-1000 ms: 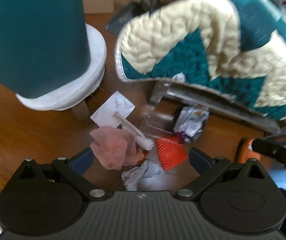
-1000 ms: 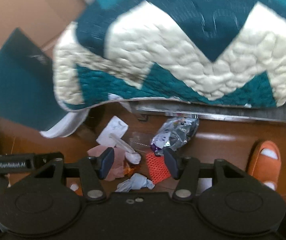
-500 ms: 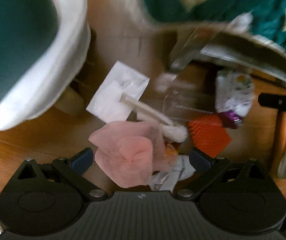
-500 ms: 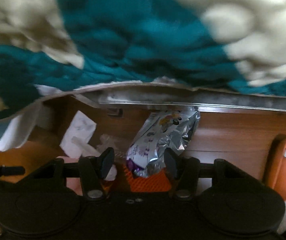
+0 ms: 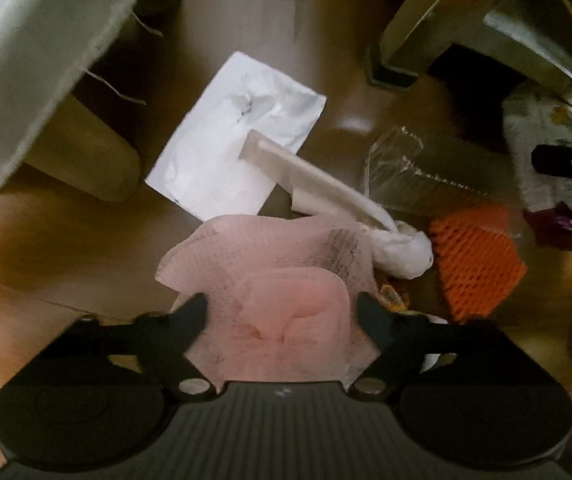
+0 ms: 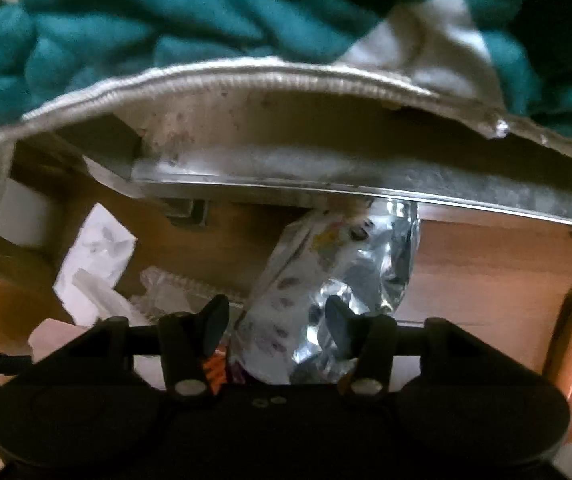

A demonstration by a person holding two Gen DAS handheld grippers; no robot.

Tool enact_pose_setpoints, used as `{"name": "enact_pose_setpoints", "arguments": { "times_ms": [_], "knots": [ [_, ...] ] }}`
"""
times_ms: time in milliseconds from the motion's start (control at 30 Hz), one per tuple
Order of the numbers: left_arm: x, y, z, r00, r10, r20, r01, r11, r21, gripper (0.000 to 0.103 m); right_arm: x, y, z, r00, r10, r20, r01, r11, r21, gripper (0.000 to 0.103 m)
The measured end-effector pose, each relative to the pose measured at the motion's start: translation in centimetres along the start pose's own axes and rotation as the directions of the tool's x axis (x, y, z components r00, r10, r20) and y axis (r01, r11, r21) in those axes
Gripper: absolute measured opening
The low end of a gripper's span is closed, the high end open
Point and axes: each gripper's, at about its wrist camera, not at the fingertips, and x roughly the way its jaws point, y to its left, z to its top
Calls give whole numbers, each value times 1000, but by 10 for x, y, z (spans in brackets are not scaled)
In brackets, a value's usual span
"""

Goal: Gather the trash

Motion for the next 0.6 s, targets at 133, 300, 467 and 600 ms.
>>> {"name": "enact_pose_setpoints", "arguments": {
  "times_ms": [133,300,467,600],
  "knots": [
    [2,1,-1,1000,-1,5,1,1000,1,46,-3,0,-2,1000,-8,14,9,1000,-6,42],
    [-4,3,1,1000,-12,26,12,1000,10,27,-15,2,-5,1000,-6,31,6,1000,-8,29],
    [-18,0,1,1000,-3,26,1,999,51,16,-37,1,-8,999,13,42,-12,1000,-20,0],
    [-36,-3,-2,1000,13,13,-14,997,76,13,-60,-2,-13,998,36,53,-35,999,-11,0]
  ]
}}
